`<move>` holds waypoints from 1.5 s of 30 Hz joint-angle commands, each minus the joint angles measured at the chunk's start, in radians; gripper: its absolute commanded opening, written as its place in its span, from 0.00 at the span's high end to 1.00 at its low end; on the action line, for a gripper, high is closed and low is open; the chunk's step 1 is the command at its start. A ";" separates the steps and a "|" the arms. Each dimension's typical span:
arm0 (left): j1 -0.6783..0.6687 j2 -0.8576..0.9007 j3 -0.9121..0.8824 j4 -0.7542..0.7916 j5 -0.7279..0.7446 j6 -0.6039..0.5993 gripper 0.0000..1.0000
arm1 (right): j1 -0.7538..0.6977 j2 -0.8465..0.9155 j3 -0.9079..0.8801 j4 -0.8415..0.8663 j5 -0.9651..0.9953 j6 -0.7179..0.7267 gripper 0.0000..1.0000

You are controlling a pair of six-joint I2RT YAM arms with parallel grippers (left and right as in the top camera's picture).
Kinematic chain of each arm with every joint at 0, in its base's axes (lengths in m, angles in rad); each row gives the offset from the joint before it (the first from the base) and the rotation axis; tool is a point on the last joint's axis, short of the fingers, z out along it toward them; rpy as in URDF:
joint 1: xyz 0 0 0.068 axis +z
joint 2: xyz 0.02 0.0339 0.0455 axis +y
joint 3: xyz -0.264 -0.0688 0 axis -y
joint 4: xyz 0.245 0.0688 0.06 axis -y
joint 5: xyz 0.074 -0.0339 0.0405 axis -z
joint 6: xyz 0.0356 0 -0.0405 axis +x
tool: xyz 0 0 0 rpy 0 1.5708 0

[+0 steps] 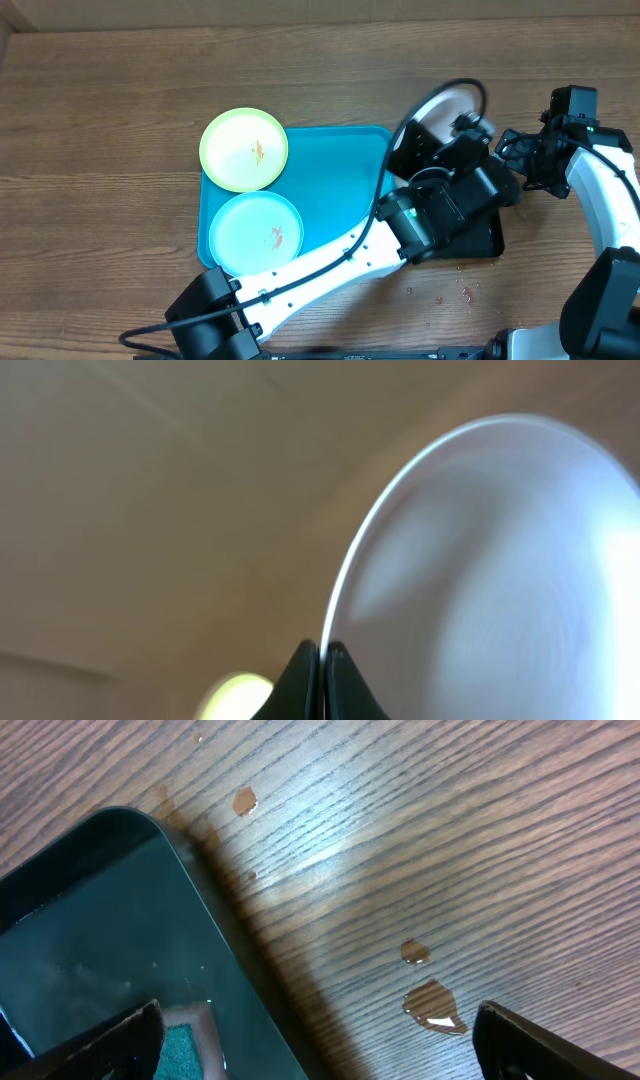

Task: Clean dirty plates on tray and stack at the side
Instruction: 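Lift white plate with left gripper and carry it left off tray, then lower white plate onto table left of tray and release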

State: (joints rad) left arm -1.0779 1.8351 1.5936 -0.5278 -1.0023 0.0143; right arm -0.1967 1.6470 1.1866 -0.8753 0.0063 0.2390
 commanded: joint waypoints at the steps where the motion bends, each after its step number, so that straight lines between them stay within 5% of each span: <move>1: 0.066 -0.007 0.012 -0.094 0.326 -0.398 0.96 | -0.004 -0.001 0.019 0.006 -0.001 0.003 0.00; 5: 0.175 -0.007 0.012 -0.149 0.624 -0.518 0.96 | -0.004 -0.001 0.019 0.006 -0.001 0.003 0.00; 13: 0.542 -0.010 0.012 -0.155 1.209 -0.546 0.96 | -0.004 -0.001 0.019 0.006 -0.001 0.003 0.00; 21: 1.002 -0.010 0.012 -0.281 1.468 -0.480 0.96 | -0.004 -0.001 0.019 0.006 -0.001 0.003 0.00; 34: 1.628 -0.009 0.012 -0.512 1.391 -0.405 0.96 | -0.004 -0.001 0.019 0.006 -0.001 0.003 0.00; 45: 1.728 -0.008 -0.026 -0.526 0.966 -0.517 0.96 | -0.004 -0.001 0.019 0.006 -0.001 0.003 0.00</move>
State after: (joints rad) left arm 0.6689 1.8351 1.5894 -1.0573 0.0940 -0.4744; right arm -0.1967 1.6470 1.1866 -0.8745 0.0067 0.2386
